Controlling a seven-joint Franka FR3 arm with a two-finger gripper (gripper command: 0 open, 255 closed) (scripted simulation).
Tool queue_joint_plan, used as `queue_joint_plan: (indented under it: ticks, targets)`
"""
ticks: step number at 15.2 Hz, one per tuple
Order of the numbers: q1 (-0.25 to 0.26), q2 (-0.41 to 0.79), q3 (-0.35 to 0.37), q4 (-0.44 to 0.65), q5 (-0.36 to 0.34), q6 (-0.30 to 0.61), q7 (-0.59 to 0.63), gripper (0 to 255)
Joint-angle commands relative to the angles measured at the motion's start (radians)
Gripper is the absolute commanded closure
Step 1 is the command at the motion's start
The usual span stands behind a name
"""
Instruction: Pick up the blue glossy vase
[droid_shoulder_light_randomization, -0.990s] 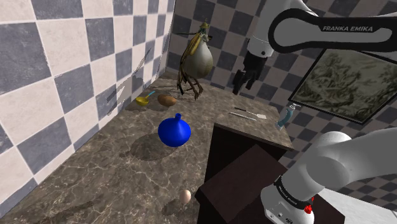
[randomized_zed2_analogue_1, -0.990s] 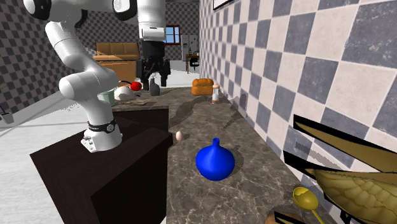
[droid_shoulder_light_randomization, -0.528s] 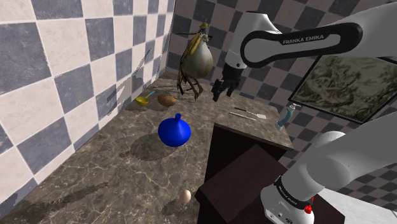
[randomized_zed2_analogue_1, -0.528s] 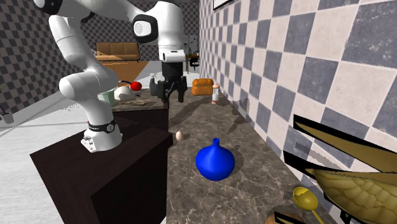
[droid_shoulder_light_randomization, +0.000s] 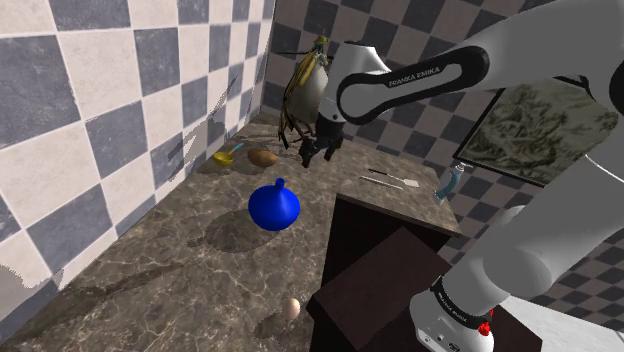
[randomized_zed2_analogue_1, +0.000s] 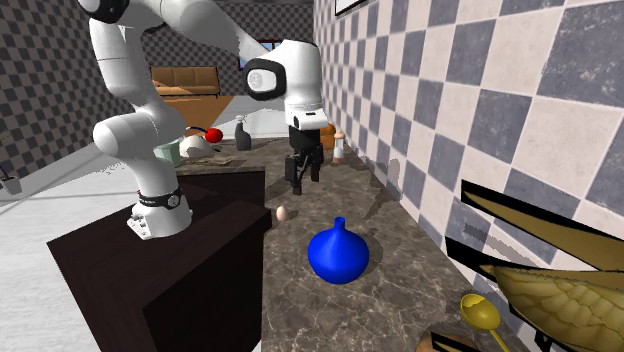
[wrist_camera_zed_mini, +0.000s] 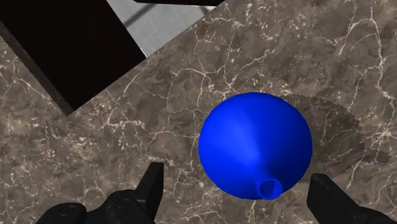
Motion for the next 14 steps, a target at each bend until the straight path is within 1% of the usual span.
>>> queue_joint_plan:
  ticks: [1,5,9,14]
  targets:
    - [0.004,0.076,0.007,0.034,-0.005,0.047,0.013,0]
    - [0.017,0.227,0.017,0.126,-0.020,0.115,0.044,0]
    - [0.036,0.373,0.021,0.234,-0.037,0.162,0.071,0]
    - [0.041,0.420,0.014,0.223,-0.051,0.219,0.080,0]
